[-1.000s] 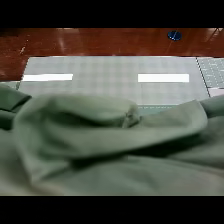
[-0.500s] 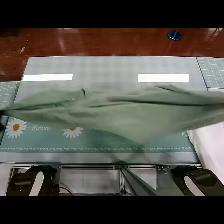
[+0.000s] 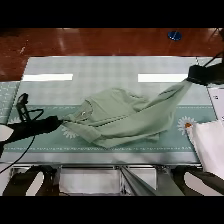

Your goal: Fold the shirts.

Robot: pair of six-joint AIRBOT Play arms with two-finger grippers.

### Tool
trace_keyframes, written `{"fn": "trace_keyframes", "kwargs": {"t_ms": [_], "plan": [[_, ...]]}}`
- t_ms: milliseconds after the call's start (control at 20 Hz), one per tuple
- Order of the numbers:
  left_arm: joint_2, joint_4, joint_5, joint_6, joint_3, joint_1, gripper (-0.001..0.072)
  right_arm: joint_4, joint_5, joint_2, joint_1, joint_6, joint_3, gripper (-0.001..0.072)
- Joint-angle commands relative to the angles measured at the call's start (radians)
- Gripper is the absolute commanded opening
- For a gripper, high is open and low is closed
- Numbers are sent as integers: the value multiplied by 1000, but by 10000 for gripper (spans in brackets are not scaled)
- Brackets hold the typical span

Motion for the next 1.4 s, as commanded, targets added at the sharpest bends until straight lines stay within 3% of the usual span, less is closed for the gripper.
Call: {"fn": "trace_keyframes", "kwargs": {"t_ms": [0, 50, 100, 250, 400, 500, 650, 800, 1150, 1350], "plan": [[-199, -167, 75, 127, -23, -1, 112, 222, -92, -210, -47, -34, 80, 167], [-243, -169, 63, 134, 0, 0, 431, 241, -90, -238, -47, -31, 97, 419], [-275, -162, 29, 142, 39, 12, 510, 244, -74, -253, -49, -27, 116, 415], [-294, -133, -147, 196, 253, 132, 509, 214, 54, -229, -117, -44, 207, 415], [-265, -90, -260, 213, 474, 340, 509, 45, 200, -129, -273, -63, 222, 414], [-270, -101, -328, 201, 502, 419, 507, 27, 189, -20, -386, 27, 56, 408], [-370, -100, -404, 224, 398, 383, 507, 108, 138, 116, -414, -51, -356, 408], [-534, -101, -485, 263, 332, 355, 507, 277, 150, 143, -404, -169, -620, 408], [-627, -109, -425, 275, 334, 349, 507, 251, 116, 142, -321, -189, -761, 408], [-640, -181, -438, 356, 334, 298, 507, 250, 100, 142, -260, -180, -772, 408]]}}
